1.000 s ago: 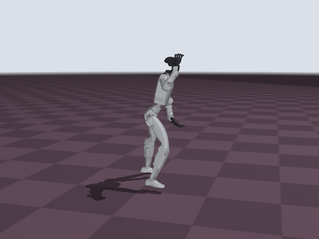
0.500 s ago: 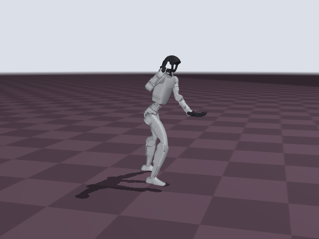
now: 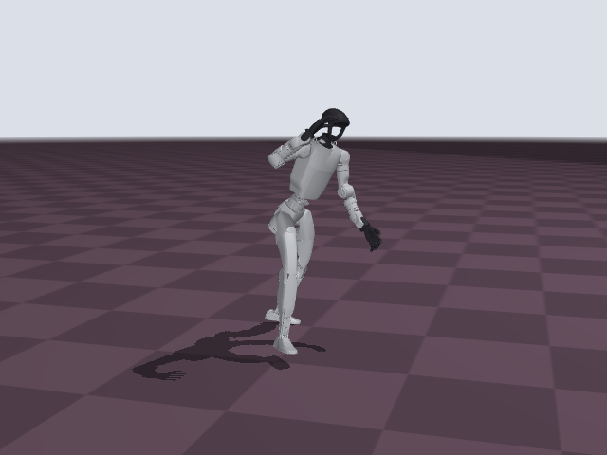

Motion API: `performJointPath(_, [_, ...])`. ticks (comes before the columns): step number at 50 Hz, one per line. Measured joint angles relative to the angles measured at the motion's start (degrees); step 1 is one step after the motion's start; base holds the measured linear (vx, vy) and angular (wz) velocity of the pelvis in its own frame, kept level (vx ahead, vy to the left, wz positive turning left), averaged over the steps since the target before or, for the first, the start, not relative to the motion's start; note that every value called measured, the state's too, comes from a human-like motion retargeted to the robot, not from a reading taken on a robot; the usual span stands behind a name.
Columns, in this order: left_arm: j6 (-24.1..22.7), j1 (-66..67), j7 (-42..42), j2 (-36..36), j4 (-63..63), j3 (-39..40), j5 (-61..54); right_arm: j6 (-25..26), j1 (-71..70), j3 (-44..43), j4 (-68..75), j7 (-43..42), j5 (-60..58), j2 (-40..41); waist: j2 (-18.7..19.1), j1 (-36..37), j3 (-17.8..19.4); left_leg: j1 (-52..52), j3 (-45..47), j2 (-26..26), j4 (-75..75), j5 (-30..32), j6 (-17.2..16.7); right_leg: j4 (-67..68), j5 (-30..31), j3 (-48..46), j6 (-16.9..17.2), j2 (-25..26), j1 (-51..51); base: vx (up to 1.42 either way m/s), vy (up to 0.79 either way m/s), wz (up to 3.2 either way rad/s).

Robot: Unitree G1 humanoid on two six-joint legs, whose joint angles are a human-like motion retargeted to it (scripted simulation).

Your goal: Kungfu

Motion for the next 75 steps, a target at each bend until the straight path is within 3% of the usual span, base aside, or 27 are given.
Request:
performJointPath(5, [-1.3,-17.0,13.6,-1.0,-1.5,-8.0,4.3,1.5,-12.7,12.5,9.7,-2.0,-25.3,-5.7,0.4,-0.9,-4.6,5.0,2.8,-1.9,-6.0,8.2,0.0,8.0,-5.5,-4.4,-4.3,-2.3,-3.1,0.05,-0.29,-0.72])
performJointPath(10, [0.8,-36.4,23.0,-2.8,-1.5,-13.3,1.6,-2.0,-26.6,26.2,11.9,-2.7,-31.1,-6.5,-2.3,-6.2,-10.3,9.3,3.9,-2.8,-6.5,36.0,0.0,14.0,-12.8,1.5,-4.5,4.3,-3.3,0.18,-0.77,-0.85])
performJointPath(12, [4.1,-46.7,26.7,-3.2,0.3,-15.0,5.2,-2.6,-41.2,37.7,14.5,-2.4,-34.7,-7.7,-4.8,-6.4,-8.5,12.9,3.2,0.7,2.9,41.7,0.0,15.4,-17.9,2.9,-4.2,9.8,2.5,0.52,-0.89,-2.43])
performJointPath(13, [6.1,-50.5,29.1,-2.6,0.9,-16.8,7.0,-2.8,-47.5,43.3,15.2,-3.6,-36.2,-8.1,-5.7,-5.2,-8.0,13.5,-0.1,1.7,10.8,41.7,0.0,16.0,-20.3,4.0,-4.0,13.9,5.5,0.71,-0.67,-3.57])
performJointPath(15, [11.4,-57.5,34.0,-1.6,2.0,-20.7,9.8,-4.7,-61.1,55.4,17.1,-6.1,-38.9,-8.6,-8.8,-2.4,-9.1,14.8,-8.8,-7.1,12.2,41.7,0.0,12.3,-21.1,8.2,-3.2,19.8,10.8,0.81,-0.44,-3.68])
performJointPath(17, [17.1,-62.8,35.7,-0.1,2.5,-24.2,12.5,-6.3,-73.6,67.5,18.8,-8.8,-41.3,-7.8,-11.3,1.0,-11.0,14.0,-10.1,-14.1,14.9,37.1,0.0,9.0,-21.1,12.4,-1.7,24.3,15.6,0.88,-0.37,-3.19])
performJointPath(20, [24.0,-69.6,33.1,2.0,2.7,-29.0,17.6,-7.8,-89.1,82.3,20.4,-14.1,-45.4,-5.0,-12.0,1.8,-12.0,9.0,-5.2,-13.2,21.0,28.0,0.0,4.6,-21.6,12.9,0.2,25.5,24.0,0.84,-0.57,-1.41])
performJointPath(22, [29.2,-72.2,29.7,2.5,1.0,-31.0,20.1,-8.5,-95.6,89.1,21.8,-17.6,-48.3,-2.0,-10.4,1.3,-12.1,5.7,-6.5,-8.2,22.0,23.7,0.0,0.7,-22.2,9.2,-0.2,27.7,31.2,0.91,-0.98,-0.79])
performJointPath(25, [33.7,-73.8,21.5,3.1,-3.8,-33.7,24.5,-8.8,-97.3,91.3,26.5,-15.1,-47.6,2.9,-8.5,4.7,-11.2,2.4,-10.3,1.0,22.7,17.0,2.2,-7.8,-21.0,6.9,-0.7,37.2,44.3,0.84,-0.83,-2.07])
performJointPath(28, [32.7,-75.0,16.0,5.0,-7.7,-35.6,34.6,-7.5,-93.7,86.9,30.9,-12.1,-40.7,6.3,-9.4,7.8,-11.7,-3.1,-11.4,0.4,16.6,14.5,4.3,-10.8,-20.2,12.2,0.0,40.0,50.0,0.68,-0.33,-2.34])
performJointPath(32, [37.7,-76.8,17.5,9.6,-10.0,-39.5,38.9,-8.1,-90.2,82.7,33.1,-4.7,-31.5,7.1,-9.5,10.9,-12.1,-10.1,-16.7,-0.9,5.1,16.0,7.2,-10.1,-21.8,21.2,-0.3,43.1,54.9,0.63,-0.17,-2.51])
performJointPath(35, [38.9,-76.1,10.0,9.9,-10.9,-40.9,42.6,-7.2,-88.2,81.7,33.3,-6.6,-32.4,7.2,-8.1,12.4,-12.1,-13.3,-22.3,-1.7,-4.6,16.9,11.4,-7.2,-24.1,26.0,-1.4,44.7,57.6,0.63,-0.05,-2.49])
performJointPath(37, [38.5,-73.9,4.9,9.4,-11.7,-40.9,45.9,-7.2,-85.7,80.7,32.6,-4.5,-32.2,7.7,-6.8,13.8,-12.1,-13.6,-27.6,-2.0,-9.6,16.3,11.2,-4.9,-25.5,28.8,-3.1,45.3,59.2,0.65,0.07,-2.91])
performJointPath(40, [38.6,-70.5,-1.8,11.1,-13.9,-42.2,48.3,-3.4,-81.4,79.4,31.6,-1.6,-31.9,9.7,-3.9,14.3,-11.8,-12.6,-28.8,0.5,-11.7,13.5,6.8,-0.6,-27.8,33.3,-5.2,45.2,60.0,0.57,0.27,-3.07])
performJointPath(43, [36.9,-66.3,-11.2,15.5,-17.8,-45.3,53.3,-2.0,-77.2,78.7,31.6,-2.8,-34.9,13.0,0.3,15.9,-9.6,-6.4,-19.9,4.3,-7.3,11.3,5.0,3.0,-29.1,40.5,-5.7,44.4,61.1,0.37,0.53,-3.62])
performJointPath(45, [35.4,-62.7,-18.9,21.5,-21.9,-48.6,56.4,-1.4,-74.4,77.4,31.6,-3.2,-36.7,16.7,5.7,16.0,-7.6,-2.7,-14.7,7.6,-6.1,17.7,0.0,4.1,-27.6,42.1,-4.3,43.5,59.9,0.13,0.77,-3.84])
performJointPath(48, [28.4,-52.3,-36.2,37.0,-31.8,-52.6,60.1,-1.4,-66.0,73.2,32.4,-3.5,-39.3,31.3,11.8,13.6,-10.9,-9.0,-1.8,11.4,2.7,16.5,0.0,7.1,-22.4,33.9,2.3,33.4,43.5,-0.17,0.89,-4.04])
performJointPath(50, [22.2,-41.7,-46.2,43.6,-34.9,-51.2,60.8,-1.1,-59.4,75.9,37.4,-4.0,-35.7,42.4,15.0,12.3,-7.6,-4.5,6.3,10.7,2.3,15.4,0.0,7.6,-16.4,23.5,5.3,24.8,36.9,-0.31,1.23,-4.09])
performJointPath(52, [17.4,-29.2,-54.2,44.5,-35.0,-48.6,61.0,-1.9,-51.8,79.9,45.4,-2.0,-30.0,52.0,13.9,15.1,-2.6,1.1,8.8,3.0,1.1,15.2,0.0,7.0,-9.6,14.8,8.6,14.8,30.4,-0.38,1.44,-4.56])
performJointPath(53, [15.2,-22.3,-58.0,44.1,-34.1,-47.4,61.4,-3.3,-48.0,82.5,49.8,-0.5,-26.7,56.5,12.0,17.6,-0.2,4.2,9.6,-1.1,-0.2,16.4,0.0,6.1,-6.9,13.4,11.1,11.3,26.2,-0.35,1.37,-5.74])
performJointPath(54, [13.1,-16.3,-61.7,42.6,-32.8,-47.2,62.6,-5.0,-43.9,85.0,54.2,1.0,-23.2,60.5,10.5,20.7,2.4,6.6,8.6,-4.9,-1.4,17.1,0.0,5.0,-5.0,13.9,10.8,10.3,21.6,-0.34,1.32,-6.39])
performJointPath(57, [5.4,-2.1,-70.9,34.6,-27.4,-47.5,68.6,-13.6,-32.5,90.6,65.1,5.1,-14.8,68.6,8.0,29.0,11.0,12.1,-5.1,-15.1,-3.3,14.9,0.0,0.3,0.3,20.5,7.8,16.0,10.4,-0.33,1.08,-6.46])
performJointPath(60, [1.2,11.3,-74.1,26.1,-24.5,-45.1,71.7,-21.2,-23.7,96.0,70.0,8.3,-11.3,71.9,5.0,33.7,18.9,15.6,-19.4,-23.0,-2.0,6.6,0.0,-5.3,4.6,32.0,11.3,27.7,4.7,-0.08,0.56,-6.34])
performJointPath(62, [1.4,20.4,-73.7,20.4,-22.1,-42.1,71.0,-24.5,-21.5,99.1,69.0,12.2,-14.4,72.2,3.8,34.1,21.3,16.6,-19.1,-23.5,-0.8,0.0,0.0,-6.7,7.8,34.4,9.6,36.6,2.5,0.12,0.14,-4.93])
performJointPath(65, [1.2,28.2,-75.2,14.5,-19.0,-38.6,65.0,-24.2,-23.3,103.1,64.2,22.2,-14.5,70.2,4.9,26.6,21.9,16.1,-15.9,-18.8,0.7,-8.2,0.0,-7.9,10.3,32.8,5.9,42.2,0.6,-0.12,-0.34,-1.65])
performJointPath(69, [0.9,26.6,-76.1,17.6,-21.0,-38.2,62.0,-21.9,-21.0,101.5,65.3,26.0,-8.8,71.7,9.9,20.2,24.1,13.5,-18.1,-14.7,6.5,-18.4,7.7,-3.9,8.9,28.5,4.2,44.7,-2.4,-0.08,-0.12,-0.3])
performJointPath(75, [3.5,21.5,-73.8,21.4,-21.5,-38.4,64.1,-21.8,-22.9,97.0,68.6,23.6,-6.2,71.9,9.9,19.6,23.8,12.3,-17.3,-13.6,8.7,-18.5,6.8,-2.5,9.6,25.8,2.9,44.2,-4.0,0.01,-0.11,0.03])
